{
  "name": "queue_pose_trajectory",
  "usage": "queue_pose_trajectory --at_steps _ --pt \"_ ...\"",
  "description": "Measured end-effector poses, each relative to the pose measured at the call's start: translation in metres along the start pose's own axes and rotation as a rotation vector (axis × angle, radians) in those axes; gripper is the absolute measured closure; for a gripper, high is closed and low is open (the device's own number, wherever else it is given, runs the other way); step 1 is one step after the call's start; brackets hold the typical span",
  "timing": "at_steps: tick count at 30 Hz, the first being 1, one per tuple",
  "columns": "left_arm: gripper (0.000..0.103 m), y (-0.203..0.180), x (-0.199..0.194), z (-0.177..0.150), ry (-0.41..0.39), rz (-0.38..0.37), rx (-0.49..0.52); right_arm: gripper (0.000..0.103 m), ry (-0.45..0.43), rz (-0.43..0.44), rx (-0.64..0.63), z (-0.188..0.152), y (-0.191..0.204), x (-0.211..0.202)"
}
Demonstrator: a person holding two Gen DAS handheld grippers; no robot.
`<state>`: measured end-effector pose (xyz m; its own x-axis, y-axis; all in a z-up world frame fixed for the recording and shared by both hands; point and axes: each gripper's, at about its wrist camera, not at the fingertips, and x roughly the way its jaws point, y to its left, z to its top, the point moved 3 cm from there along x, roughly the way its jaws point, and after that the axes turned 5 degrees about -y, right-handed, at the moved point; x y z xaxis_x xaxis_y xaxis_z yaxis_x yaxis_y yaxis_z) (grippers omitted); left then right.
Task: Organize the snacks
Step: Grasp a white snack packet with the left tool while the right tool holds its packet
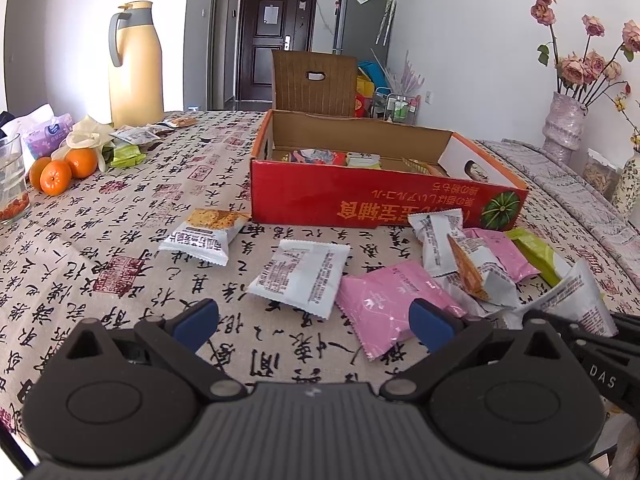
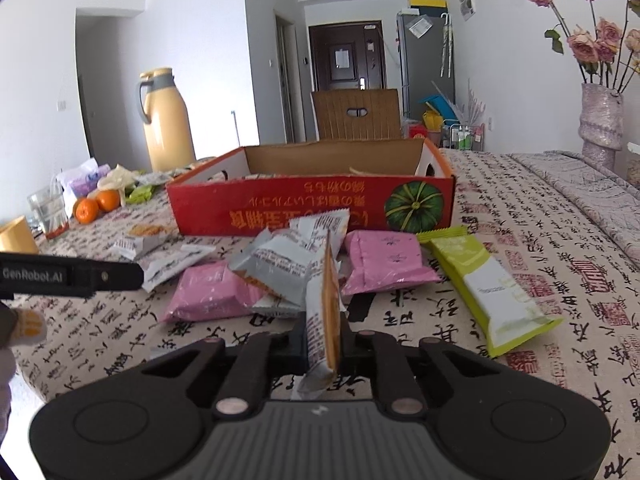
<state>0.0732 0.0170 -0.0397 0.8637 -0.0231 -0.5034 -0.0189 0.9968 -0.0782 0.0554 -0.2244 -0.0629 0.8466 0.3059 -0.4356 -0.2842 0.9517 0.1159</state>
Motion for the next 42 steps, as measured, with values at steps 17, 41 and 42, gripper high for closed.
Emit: queue_pose_trajectory --at_steps 17,41,42 --pt "0.000 -0.063 -0.007 -0.017 0.035 -0.036 0.079 0.091 -0.066 -0.006 0.056 -0.010 -0.021 -0.038" --pt "0.009 -0.091 0.008 -0.043 0.165 0.057 0.078 0.091 -0.057 0.024 0.104 -0.035 -0.045 -0.052" --pt "0.012 -0.091 0.007 -0.043 0.162 0.056 0.078 0.091 -0.057 0.025 0.104 -0.035 -0.045 -0.052"
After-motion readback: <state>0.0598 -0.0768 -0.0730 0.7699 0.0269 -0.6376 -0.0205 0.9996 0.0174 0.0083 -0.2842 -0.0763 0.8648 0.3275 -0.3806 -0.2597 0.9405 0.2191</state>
